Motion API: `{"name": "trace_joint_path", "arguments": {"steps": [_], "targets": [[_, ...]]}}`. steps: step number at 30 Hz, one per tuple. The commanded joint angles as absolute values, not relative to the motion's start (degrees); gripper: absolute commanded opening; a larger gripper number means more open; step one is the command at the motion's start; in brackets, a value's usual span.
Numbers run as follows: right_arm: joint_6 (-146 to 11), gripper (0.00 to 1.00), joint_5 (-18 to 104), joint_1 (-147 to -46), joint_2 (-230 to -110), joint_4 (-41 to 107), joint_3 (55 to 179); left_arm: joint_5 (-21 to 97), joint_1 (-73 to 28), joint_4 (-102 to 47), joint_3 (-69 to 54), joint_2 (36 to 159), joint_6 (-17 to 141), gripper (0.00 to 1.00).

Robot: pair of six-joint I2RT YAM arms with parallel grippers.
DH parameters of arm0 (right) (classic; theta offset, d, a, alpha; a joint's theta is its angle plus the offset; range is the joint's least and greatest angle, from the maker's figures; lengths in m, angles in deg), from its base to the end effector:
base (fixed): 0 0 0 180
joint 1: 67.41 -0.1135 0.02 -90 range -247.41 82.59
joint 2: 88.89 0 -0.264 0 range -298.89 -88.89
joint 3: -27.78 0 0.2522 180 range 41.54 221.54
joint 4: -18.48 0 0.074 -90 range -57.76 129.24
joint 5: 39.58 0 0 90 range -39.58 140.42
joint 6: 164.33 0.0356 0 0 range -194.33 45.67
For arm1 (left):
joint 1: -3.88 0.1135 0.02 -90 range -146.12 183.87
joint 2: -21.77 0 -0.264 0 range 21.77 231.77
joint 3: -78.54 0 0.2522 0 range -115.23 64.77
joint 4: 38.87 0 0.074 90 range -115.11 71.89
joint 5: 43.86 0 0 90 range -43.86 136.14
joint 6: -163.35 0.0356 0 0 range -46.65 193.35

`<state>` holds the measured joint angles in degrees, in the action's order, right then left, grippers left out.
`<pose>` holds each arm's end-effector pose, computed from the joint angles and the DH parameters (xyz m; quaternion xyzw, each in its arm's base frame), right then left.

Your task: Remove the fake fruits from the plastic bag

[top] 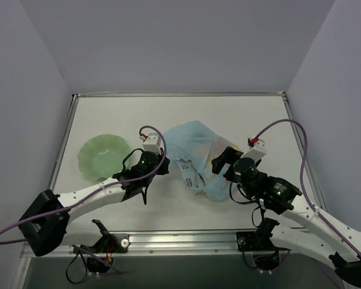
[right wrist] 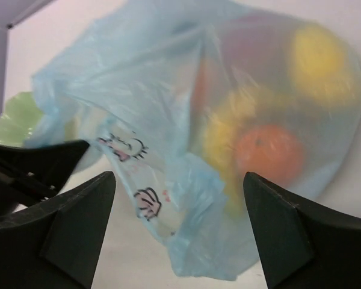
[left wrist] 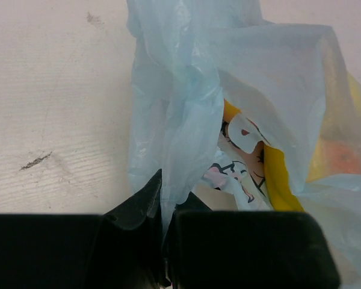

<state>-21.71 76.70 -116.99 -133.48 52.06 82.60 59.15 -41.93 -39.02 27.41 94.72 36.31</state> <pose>0.1270 0.1249 0.3016 0.1464 0.8101 0.2971 0.4838 0.1993 -0.1936 0.2320 -0.0006 0.8246 -0.2989 0.4804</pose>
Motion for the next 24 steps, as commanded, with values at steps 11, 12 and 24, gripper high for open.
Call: {"name": "trace_joint_path", "arguments": {"steps": [11, 12, 24], "targets": [[-49.72, 0.69, 76.69, -118.91, -162.34, 50.36, 103.59, 57.65, -42.71, -39.69, 26.10, 88.74, 38.19, 0.02], [-51.29, 0.69, 76.70, -118.83, -166.28, 49.83, 104.38, 57.65, -42.79, -39.78, 26.19, 88.74, 38.19, 0.02], [-53.15, 0.63, 78.98, -113.56, -180.54, 40.24, 103.77, 57.56, -42.79, -41.63, 27.60, 88.83, 38.11, 0.02]]}}
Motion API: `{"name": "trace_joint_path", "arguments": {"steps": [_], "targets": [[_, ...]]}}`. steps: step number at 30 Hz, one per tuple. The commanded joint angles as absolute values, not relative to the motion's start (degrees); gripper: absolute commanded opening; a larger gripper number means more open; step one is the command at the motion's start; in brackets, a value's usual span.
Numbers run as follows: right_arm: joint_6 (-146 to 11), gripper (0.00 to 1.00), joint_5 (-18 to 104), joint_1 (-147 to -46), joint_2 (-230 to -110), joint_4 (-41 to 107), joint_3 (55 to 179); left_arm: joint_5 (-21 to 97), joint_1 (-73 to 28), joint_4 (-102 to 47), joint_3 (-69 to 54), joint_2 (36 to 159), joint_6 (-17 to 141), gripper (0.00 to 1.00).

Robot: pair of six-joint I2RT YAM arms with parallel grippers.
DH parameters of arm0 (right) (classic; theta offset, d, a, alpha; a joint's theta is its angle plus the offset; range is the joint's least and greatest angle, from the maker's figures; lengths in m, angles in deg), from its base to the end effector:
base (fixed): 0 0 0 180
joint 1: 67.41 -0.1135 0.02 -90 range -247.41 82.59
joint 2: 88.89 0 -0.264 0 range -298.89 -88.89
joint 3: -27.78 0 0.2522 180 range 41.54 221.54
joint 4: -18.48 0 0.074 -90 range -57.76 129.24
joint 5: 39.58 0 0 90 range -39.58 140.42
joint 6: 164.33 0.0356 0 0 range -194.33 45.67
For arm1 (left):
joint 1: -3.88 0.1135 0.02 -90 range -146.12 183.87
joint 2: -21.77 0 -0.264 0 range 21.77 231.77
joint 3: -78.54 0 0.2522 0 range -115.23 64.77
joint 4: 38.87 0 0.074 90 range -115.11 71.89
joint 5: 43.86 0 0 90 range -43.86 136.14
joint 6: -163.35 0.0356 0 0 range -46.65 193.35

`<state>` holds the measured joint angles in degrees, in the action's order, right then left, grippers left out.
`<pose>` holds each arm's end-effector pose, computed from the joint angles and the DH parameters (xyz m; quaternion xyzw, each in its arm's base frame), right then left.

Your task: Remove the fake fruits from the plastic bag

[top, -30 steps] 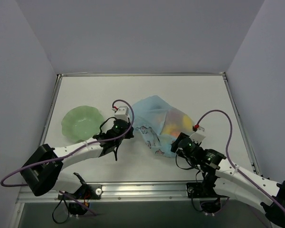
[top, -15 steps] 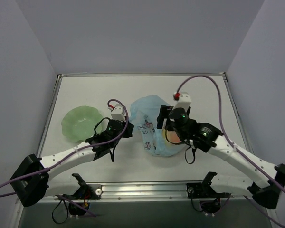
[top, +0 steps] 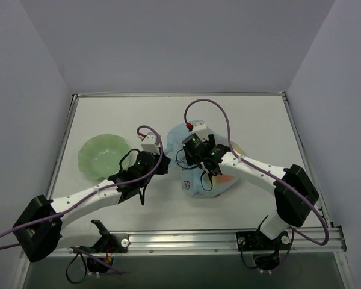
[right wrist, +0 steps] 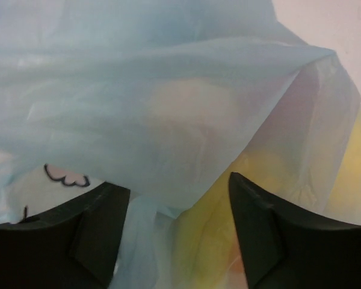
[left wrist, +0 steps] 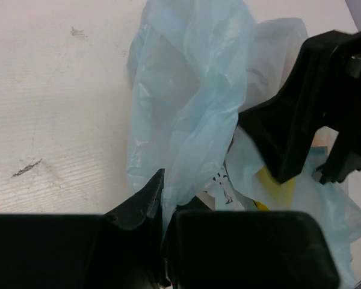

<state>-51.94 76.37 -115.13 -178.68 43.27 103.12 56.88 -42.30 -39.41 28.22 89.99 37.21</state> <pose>0.2439 0.2450 0.2475 -0.0991 0.8801 0.0738 0.4584 0.1890 -0.1874 0.2486 0.0150 0.8040 -0.3313 0.4936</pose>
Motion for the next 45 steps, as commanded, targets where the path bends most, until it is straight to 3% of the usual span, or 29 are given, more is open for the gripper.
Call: {"name": "trace_joint_path", "arguments": {"steps": [1, 2, 3, 5, 10, 15, 22, 28, 31, 32, 36, 41, 45], "targets": [[-53.06, 0.58, 79.76, -113.29, -180.90, 39.98, 103.59, 58.00, -42.71, -41.46, 27.68, 88.74, 38.19, 0.02], [-52.72, 0.33, 80.64, -113.11, -181.34, 39.98, 103.42, 58.61, -42.71, -40.76, 27.68, 88.48, 38.11, 0.02], [-52.36, 0.17, 81.43, -113.02, -181.17, 40.07, 103.24, 59.75, -42.71, -40.40, 27.60, 88.30, 38.11, 0.02], [-50.70, 0.00, 83.46, -113.11, -179.16, 39.98, 102.28, 60.64, -42.62, -39.44, 27.42, 87.60, 38.11, 0.02], [-48.06, 0.00, 87.06, -113.02, -165.20, 40.07, 96.75, 61.34, -42.62, -37.94, 26.98, 86.02, 38.81, 0.02], [-45.33, 0.00, 82.94, -112.85, -153.77, 40.07, 91.30, 60.20, -42.79, -38.55, 27.33, 85.14, 38.72, 0.02], [-44.79, 0.00, 83.99, -112.67, -147.08, 39.98, 88.03, 58.53, -43.50, -36.01, 25.75, 83.74, 40.21, 0.02], [-50.07, 0.00, 84.87, -109.61, -147.07, 37.54, 93.48, 65.47, -43.76, -28.72, 21.10, 77.59, 44.77, 0.03], [-55.07, 0.00, 78.67, -107.41, -149.61, 32.01, 95.33, 66.96, -43.85, -25.29, 17.59, 76.00, 46.19, 0.15], [-56.04, 0.00, 76.72, -106.96, -150.40, 30.15, 95.68, 66.88, -43.94, -22.50, 16.71, 75.65, 46.37, 0.26], [-58.85, 0.00, 72.66, -105.99, -155.59, 28.56, 98.49, 65.39, -44.64, -17.30, 13.72, 74.86, 45.93, 0.54], [-60.88, 0.00, 70.46, -105.82, -156.12, 27.76, 97.88, 63.72, -47.01, -8.25, 11.60, 69.34, 45.05, 0.59], [-60.36, 0.00, 69.93, -105.38, -155.07, 27.76, 95.77, 58.63, -50.78, -6.64, 11.34, 65.72, 43.65, 0.45]]}}
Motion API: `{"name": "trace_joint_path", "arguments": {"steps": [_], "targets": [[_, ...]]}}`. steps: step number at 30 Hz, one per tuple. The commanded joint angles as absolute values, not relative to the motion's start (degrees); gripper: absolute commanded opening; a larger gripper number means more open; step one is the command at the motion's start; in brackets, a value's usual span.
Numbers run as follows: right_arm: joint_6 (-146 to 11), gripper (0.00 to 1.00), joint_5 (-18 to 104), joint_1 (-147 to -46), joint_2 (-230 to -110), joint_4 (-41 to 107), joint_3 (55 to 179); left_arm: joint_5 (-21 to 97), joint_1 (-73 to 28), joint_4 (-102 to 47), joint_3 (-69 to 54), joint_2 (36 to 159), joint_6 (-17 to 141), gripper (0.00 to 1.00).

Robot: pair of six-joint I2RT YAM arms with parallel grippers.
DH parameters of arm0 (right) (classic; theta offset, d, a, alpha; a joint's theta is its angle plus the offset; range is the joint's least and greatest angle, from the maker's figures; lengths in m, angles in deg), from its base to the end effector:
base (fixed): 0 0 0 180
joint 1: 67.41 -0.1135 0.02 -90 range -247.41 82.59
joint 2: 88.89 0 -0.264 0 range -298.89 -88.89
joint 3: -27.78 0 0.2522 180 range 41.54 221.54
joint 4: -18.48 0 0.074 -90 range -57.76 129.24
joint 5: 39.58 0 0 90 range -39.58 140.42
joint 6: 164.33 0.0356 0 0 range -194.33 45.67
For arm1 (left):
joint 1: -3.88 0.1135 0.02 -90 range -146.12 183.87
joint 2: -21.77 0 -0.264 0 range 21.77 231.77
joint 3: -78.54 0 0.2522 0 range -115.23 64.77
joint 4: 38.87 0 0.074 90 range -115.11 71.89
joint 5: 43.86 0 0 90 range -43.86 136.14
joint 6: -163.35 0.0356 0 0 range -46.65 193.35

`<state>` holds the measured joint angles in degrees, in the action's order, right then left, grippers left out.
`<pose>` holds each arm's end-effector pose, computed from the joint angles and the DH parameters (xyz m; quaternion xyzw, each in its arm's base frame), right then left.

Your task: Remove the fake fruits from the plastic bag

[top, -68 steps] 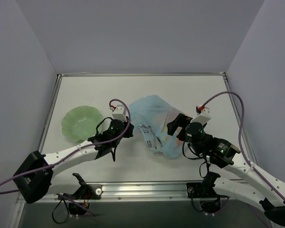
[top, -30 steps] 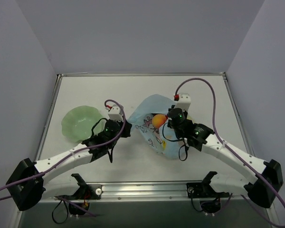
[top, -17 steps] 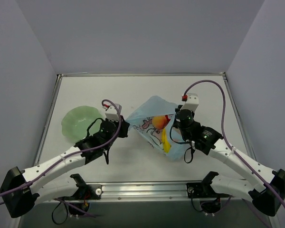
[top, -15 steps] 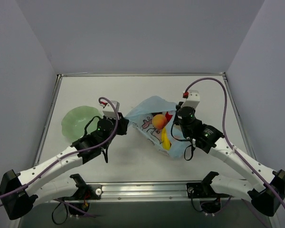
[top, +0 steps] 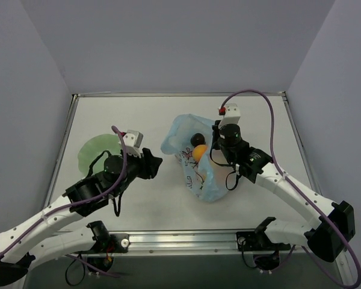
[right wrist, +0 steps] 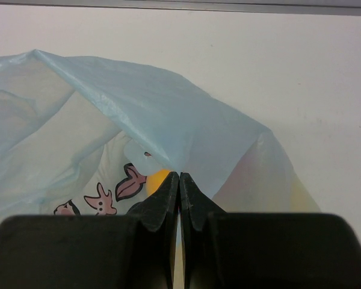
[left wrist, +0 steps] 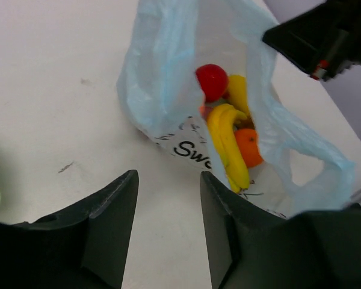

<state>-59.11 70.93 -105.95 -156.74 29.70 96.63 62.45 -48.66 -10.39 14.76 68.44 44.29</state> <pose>0.2254 0.1636 0.3434 -0.0408 0.7625 0.1635 0.6246 0.1210 -0.1415 0.3584 0.0678 0.7681 -0.3267 0.5465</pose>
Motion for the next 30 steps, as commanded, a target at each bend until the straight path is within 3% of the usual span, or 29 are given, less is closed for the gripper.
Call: {"name": "trace_joint_path", "arguments": {"steps": [1, 5, 8, 10, 13, 23, 27, 30], "targets": [[-59.75, 0.00, 69.93, -105.38, -155.07, 27.76, 95.33, 57.14, -53.14, -9.09, 11.25, 65.97, 42.95, 0.43], [-57.81, 0.00, 69.31, -105.29, -154.37, 27.85, 93.05, 59.13, -62.71, -15.08, 7.40, 73.78, 46.00, 0.39], [-56.93, 0.00, 69.75, -105.29, -152.88, 27.85, 91.65, 63.62, -64.15, -22.71, 6.42, 79.67, 48.82, 0.33], [-56.76, 0.00, 70.10, -104.94, -152.17, 28.02, 91.20, 67.58, -63.19, -29.53, 7.03, 83.36, 47.78, 0.27], [-56.49, 0.00, 70.10, -104.76, -151.29, 28.29, 90.32, 62.87, -58.10, -37.12, 6.77, 89.24, 45.33, 0.25], [-56.49, 0.00, 69.23, -103.09, -150.32, 28.20, 88.56, 57.31, -48.69, -41.11, 0.11, 108.59, 42.59, 0.25], [-56.76, 0.00, 68.87, -102.83, -150.50, 27.85, 88.39, 52.03, -47.37, -38.11, -5.09, 116.33, 43.90, 0.37], [-56.84, 0.00, 68.26, -102.39, -150.58, 27.24, 87.95, 53.51, -47.28, -37.94, -7.03, 119.58, 44.08, 0.55]]}}
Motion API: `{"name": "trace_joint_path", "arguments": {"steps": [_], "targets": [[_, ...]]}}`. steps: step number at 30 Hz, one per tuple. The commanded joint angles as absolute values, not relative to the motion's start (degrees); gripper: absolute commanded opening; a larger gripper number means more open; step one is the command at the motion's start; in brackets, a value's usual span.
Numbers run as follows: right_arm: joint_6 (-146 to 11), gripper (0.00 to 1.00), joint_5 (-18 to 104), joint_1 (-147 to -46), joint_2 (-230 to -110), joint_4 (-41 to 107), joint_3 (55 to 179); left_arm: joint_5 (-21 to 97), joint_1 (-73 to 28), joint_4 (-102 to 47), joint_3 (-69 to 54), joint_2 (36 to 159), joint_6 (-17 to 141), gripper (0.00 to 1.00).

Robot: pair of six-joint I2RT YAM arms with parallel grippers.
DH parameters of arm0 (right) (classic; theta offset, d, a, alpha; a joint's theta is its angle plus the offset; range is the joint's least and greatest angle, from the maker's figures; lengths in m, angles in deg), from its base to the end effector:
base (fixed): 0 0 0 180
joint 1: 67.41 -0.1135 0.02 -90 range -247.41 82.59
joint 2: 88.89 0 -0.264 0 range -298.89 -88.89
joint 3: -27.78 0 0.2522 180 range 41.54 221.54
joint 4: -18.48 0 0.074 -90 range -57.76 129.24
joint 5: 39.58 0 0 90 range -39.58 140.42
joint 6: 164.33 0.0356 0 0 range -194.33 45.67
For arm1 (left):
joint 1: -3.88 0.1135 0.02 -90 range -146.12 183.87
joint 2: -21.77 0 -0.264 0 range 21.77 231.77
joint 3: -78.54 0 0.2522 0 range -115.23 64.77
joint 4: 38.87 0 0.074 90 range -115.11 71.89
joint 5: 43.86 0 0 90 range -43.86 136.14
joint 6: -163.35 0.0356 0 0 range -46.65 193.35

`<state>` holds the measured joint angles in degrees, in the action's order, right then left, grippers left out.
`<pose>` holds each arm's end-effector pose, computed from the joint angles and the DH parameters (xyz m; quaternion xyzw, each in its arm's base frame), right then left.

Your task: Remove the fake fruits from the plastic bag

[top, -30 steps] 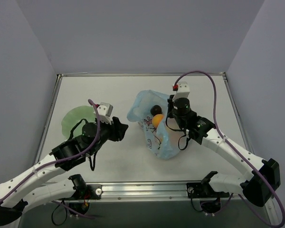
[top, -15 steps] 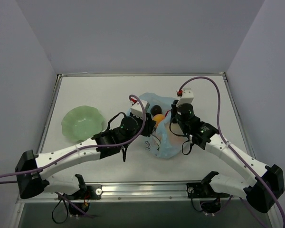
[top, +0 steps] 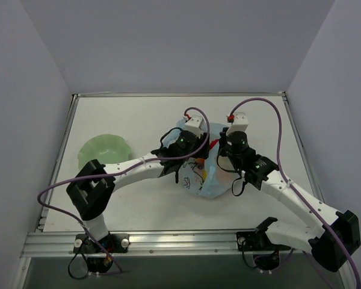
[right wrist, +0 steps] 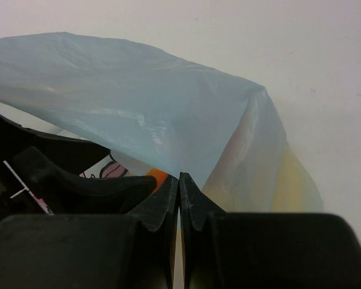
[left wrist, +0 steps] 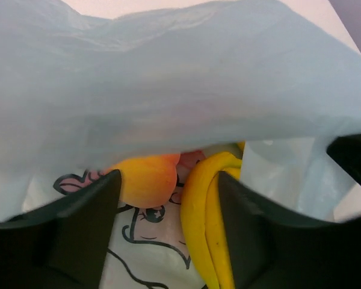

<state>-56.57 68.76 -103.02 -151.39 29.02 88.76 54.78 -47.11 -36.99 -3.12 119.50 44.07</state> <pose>0.2143 0.1397 0.3185 -0.0201 0.7738 0.1681 0.6104 0.2570 -0.3088 0.2716 0.1084 0.8004 -0.3315 0.4876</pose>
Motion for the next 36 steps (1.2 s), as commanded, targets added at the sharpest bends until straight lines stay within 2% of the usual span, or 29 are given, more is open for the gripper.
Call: {"name": "trace_joint_path", "arguments": {"steps": [1, 5, 6, 15, 16, 24, 26, 27, 28, 32, 36], "targets": [[-56.84, 0.00, 67.91, -102.13, -150.67, 27.23, 87.86, 54.22, -47.28, -37.24, -7.55, 120.98, 44.52, 0.67], [-57.63, 0.00, 67.56, -101.69, -150.85, 27.06, 87.77, 56.33, -46.84, -35.22, -9.93, 124.33, 44.96, 0.86], [-57.72, 0.00, 67.47, -101.51, -150.85, 26.97, 87.68, 56.33, -46.58, -34.95, -10.19, 125.12, 45.05, 0.88], [-57.90, 0.00, 65.01, -100.19, -151.29, 24.78, 86.63, 56.59, -46.49, -31.53, -13.01, 132.59, 46.36, 0.92], [-57.72, 0.00, 64.92, -100.10, -151.38, 24.60, 86.54, 56.95, -46.49, -31.26, -13.10, 133.47, 46.45, 0.96], [-57.28, 0.00, 63.42, -99.40, -151.29, 23.72, 85.66, 59.06, -46.49, -31.78, -14.50, 137.95, 48.56, 0.94], [-57.28, 0.00, 63.34, -99.40, -151.38, 23.63, 85.40, 59.06, -46.40, -32.66, -14.50, 138.75, 48.56, 0.99], [-57.20, 0.00, 63.34, -99.40, -151.38, 23.54, 85.40, 59.32, -46.40, -33.53, -13.98, 138.75, 48.48, 0.92], [-57.28, 0.00, 63.42, -99.40, -151.38, 23.54, 85.31, 59.32, -46.40, -34.67, -13.19, 138.49, 48.39, 0.75], [-57.02, 0.00, 63.42, -99.23, -151.38, 23.54, 85.05, 59.06, -46.40, -38.80, -9.59, 135.07, 47.95, 0.43], [-56.06, 0.00, 62.63, -99.05, -151.38, 22.49, 84.17, 57.30, -46.66, -40.66, -5.46, 126.83, 47.69, 0.33]]}}
